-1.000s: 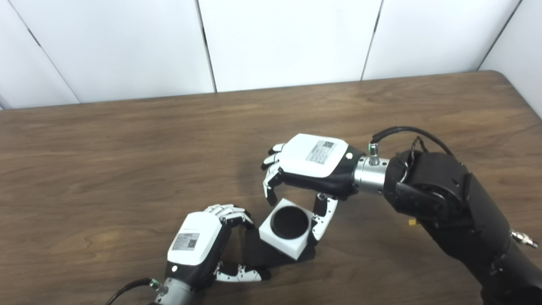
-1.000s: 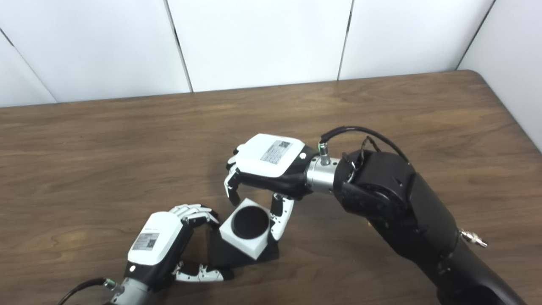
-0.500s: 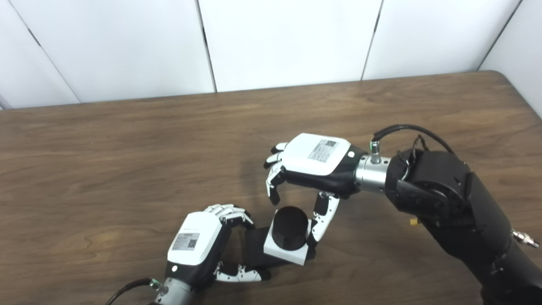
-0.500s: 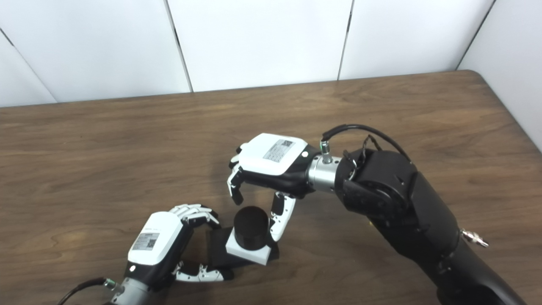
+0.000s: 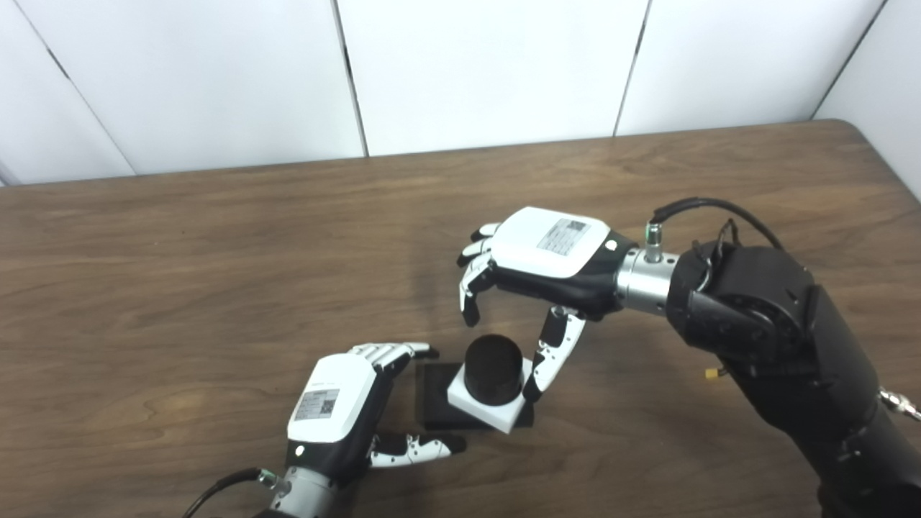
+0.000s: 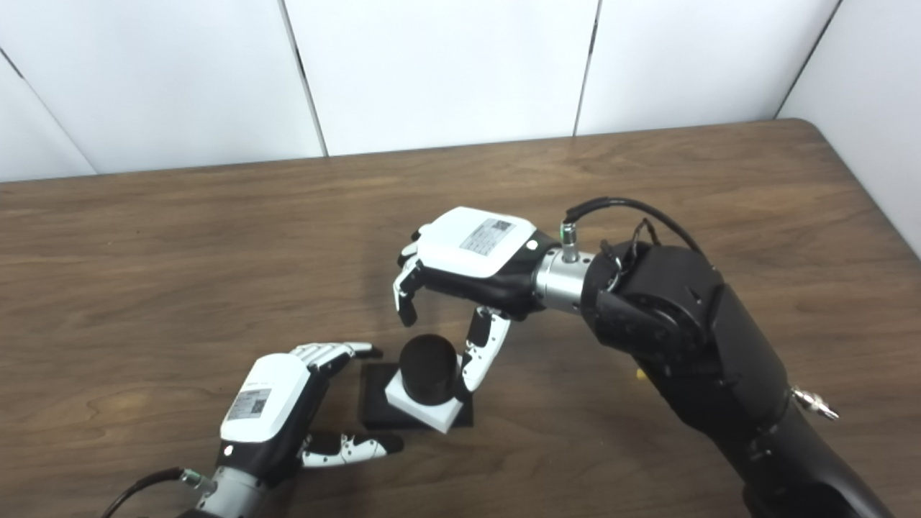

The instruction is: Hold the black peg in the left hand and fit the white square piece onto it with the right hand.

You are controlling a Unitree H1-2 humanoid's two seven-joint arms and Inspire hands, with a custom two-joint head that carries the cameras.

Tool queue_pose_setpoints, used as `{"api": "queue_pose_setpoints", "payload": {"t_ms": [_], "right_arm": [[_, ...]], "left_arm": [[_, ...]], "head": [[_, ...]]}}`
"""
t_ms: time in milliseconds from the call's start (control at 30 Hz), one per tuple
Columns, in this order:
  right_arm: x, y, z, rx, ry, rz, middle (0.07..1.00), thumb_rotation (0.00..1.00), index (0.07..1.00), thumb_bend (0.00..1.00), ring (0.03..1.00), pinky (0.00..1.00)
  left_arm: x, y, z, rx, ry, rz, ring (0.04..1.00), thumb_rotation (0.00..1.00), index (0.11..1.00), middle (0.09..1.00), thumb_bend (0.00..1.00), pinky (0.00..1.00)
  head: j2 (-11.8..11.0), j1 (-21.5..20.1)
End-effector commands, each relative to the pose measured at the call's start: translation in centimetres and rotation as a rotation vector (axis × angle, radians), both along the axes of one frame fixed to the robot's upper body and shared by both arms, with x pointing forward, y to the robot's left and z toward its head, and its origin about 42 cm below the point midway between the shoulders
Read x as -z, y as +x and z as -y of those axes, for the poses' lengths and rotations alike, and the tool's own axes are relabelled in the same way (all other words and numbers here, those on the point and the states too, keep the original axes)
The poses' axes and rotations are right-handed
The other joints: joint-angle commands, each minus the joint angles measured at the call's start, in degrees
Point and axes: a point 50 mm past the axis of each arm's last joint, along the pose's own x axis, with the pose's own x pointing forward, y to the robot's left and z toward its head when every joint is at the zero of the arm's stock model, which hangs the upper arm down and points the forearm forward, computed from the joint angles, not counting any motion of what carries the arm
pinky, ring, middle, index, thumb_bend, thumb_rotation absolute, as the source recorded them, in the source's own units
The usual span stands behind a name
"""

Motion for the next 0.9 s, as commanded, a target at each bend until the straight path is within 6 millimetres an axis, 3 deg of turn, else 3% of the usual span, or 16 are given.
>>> {"api": "queue_pose_setpoints", "payload": {"t_ms": [0,300,567,667,733,800,867], "right_arm": [[-1.5,0.3,0.2,0.011,0.035,0.059,0.731,0.4,0.615,1.0,0.875,0.93],[-1.3,0.4,1.0,0.053,0.07,0.044,0.726,0.43,0.617,1.0,0.866,0.92],[-0.7,0.6,2.7,0.13,0.177,-0.024,0.737,0.42,0.633,1.0,0.876,0.92],[0.3,0.4,4.4,0.219,0.335,-0.111,0.81,0.55,0.761,0.89,0.874,0.79],[1.2,-0.1,5.7,0.277,0.413,-0.139,0.872,0.67,0.865,0.81,0.892,0.77],[2.4,-0.7,7.0,0.354,0.51,-0.162,0.93,0.75,0.941,0.72,0.921,0.8],[3.8,-1.6,8.0,0.437,0.609,-0.185,0.966,0.83,0.973,0.68,0.941,0.82]], "left_arm": [[0.5,-0.2,-0.7,-0.042,-0.022,-0.057,0.806,0.57,0.86,0.82,1.0,0.79],[-0.8,0.2,-2.1,-0.083,-0.138,-0.085,0.855,0.67,0.941,0.896,1.0,0.76],[-1.7,0.1,-3.5,-0.145,-0.255,-0.1,0.806,0.65,0.97,0.902,1.0,0.66],[-1.6,-0.1,-4.4,-0.195,-0.43,-0.086,0.915,0.67,0.994,0.95,1.0,0.84],[-1.5,-0.3,-4.9,-0.214,-0.561,-0.074,0.952,0.69,0.999,0.971,1.0,0.93],[-1.4,-0.4,-5.6,-0.23,-0.658,-0.061,0.976,0.75,1.0,0.993,0.97,0.96],[-1.3,-0.6,-6.2,-0.255,-0.717,-0.038,0.98,0.83,1.0,0.998,0.9,0.94]], "head": [[0.0,0.0],[-0.25,0.64],[-1.41,1.31],[-1.76,1.44],[-1.76,1.44],[-1.76,1.44],[-2.24,1.41]]}}
